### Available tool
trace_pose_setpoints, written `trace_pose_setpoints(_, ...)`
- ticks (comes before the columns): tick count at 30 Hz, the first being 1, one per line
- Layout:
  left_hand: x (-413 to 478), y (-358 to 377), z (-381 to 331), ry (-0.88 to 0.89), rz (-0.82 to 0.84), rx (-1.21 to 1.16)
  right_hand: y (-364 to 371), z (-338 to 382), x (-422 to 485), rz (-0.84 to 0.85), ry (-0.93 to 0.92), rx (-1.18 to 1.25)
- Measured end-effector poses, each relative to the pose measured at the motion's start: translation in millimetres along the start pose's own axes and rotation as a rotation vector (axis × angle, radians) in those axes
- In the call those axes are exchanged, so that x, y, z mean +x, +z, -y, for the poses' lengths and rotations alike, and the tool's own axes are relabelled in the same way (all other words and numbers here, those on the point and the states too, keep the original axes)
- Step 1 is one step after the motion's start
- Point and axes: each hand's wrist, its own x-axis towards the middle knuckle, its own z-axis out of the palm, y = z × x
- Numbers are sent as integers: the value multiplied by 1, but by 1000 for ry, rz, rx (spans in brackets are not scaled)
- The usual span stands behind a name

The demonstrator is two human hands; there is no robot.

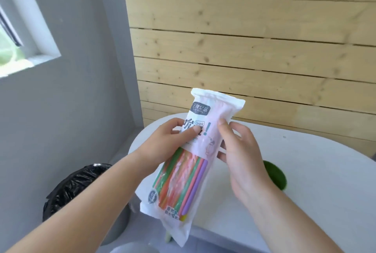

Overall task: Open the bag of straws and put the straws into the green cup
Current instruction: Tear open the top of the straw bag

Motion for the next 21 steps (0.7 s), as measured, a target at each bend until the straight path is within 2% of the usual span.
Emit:
trace_pose_setpoints(4, -36, 11, -30, 104, 105, 35, -34, 48, -21, -33, -130, -3)
trace_pose_setpoints(9, -69, 23, -51, 169, 207, 132, -72, 98, -53, 1, -203, -162)
trace_pose_setpoints(13, -83, 32, -63, 214, 238, 172, -91, 117, -78, 78, -216, -280)
trace_pose_setpoints(16, -85, 41, -67, 237, 245, 221, -98, 117, -88, 55, -244, -273)
trace_pose_setpoints(18, -82, 49, -67, 269, 161, 276, -99, 115, -90, 6, -270, -241)
trace_pose_setpoints(21, -79, 65, -69, 334, -145, 380, -96, 108, -83, -68, -299, -157)
